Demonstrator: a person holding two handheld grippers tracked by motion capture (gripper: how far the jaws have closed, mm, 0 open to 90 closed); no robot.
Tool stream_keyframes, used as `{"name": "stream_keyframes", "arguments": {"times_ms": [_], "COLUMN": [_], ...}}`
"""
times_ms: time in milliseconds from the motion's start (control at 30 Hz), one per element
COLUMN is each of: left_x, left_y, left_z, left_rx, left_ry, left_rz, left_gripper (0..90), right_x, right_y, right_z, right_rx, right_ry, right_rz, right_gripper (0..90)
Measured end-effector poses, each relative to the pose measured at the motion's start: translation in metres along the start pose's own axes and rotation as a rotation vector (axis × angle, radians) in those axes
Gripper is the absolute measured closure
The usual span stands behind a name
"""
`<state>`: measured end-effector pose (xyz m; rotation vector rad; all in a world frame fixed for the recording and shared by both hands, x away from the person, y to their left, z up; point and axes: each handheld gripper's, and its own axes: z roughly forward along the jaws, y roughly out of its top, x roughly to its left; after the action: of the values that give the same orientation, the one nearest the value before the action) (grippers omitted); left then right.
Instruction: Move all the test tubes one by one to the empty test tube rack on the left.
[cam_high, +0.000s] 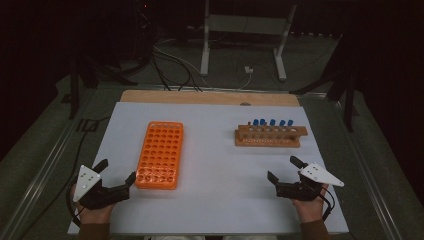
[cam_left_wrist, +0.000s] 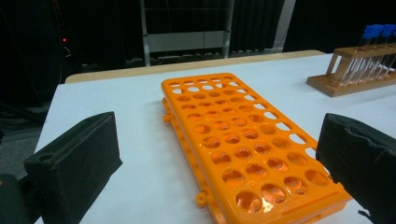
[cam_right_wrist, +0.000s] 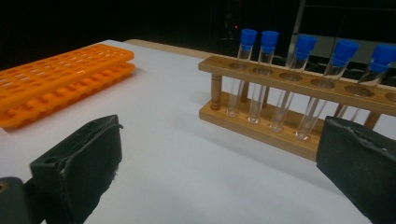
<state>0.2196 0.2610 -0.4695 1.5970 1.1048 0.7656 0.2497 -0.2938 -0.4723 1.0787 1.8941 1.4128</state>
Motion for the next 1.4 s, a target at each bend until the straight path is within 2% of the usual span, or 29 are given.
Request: {"name": "stream_keyframes", "arguments": {"times_ms": [333, 500, 533, 700, 900, 1233, 1400], "left_x": [0.003, 0.004, 0.004, 0.006, 0.006, 0.007, 0.007], "left_y": [0.0, -0.001, -0.002, -0.002, -0.003, -0.003, -0.003], "left_z": [0.0, 0.0, 0.0, 0.0, 0.001, 0.002, 0.002], "left_rx": [-0.01, -0.01, -0.009, -0.012, -0.008, -0.009, -0.01], "left_ry": [0.017, 0.026, 0.027, 0.026, 0.023, 0.018, 0.016], "left_rz": [-0.031, -0.056, -0.061, -0.074, -0.079, -0.09, -0.09], "left_gripper": [0.5, 0.5, 0.5, 0.5, 0.5, 0.5, 0.5], "right_x": [0.0, -0.001, -0.002, -0.008, -0.025, -0.05, -0.066], "right_y": [0.003, 0.014, 0.018, 0.028, 0.045, 0.054, 0.059], "right_z": [-0.004, -0.005, -0.004, 0.0, 0.011, 0.029, 0.038], "right_rx": [-0.011, -0.008, -0.004, 0.017, 0.032, 0.044, 0.056], "right_ry": [-0.008, -0.008, 0.005, 0.005, -0.031, -0.079, -0.121], "right_rz": [0.005, -0.025, -0.017, -0.011, 0.004, 0.018, 0.02], "right_gripper": [0.5, 0.5, 0.5, 0.5, 2.3, 3.9, 5.0]}}
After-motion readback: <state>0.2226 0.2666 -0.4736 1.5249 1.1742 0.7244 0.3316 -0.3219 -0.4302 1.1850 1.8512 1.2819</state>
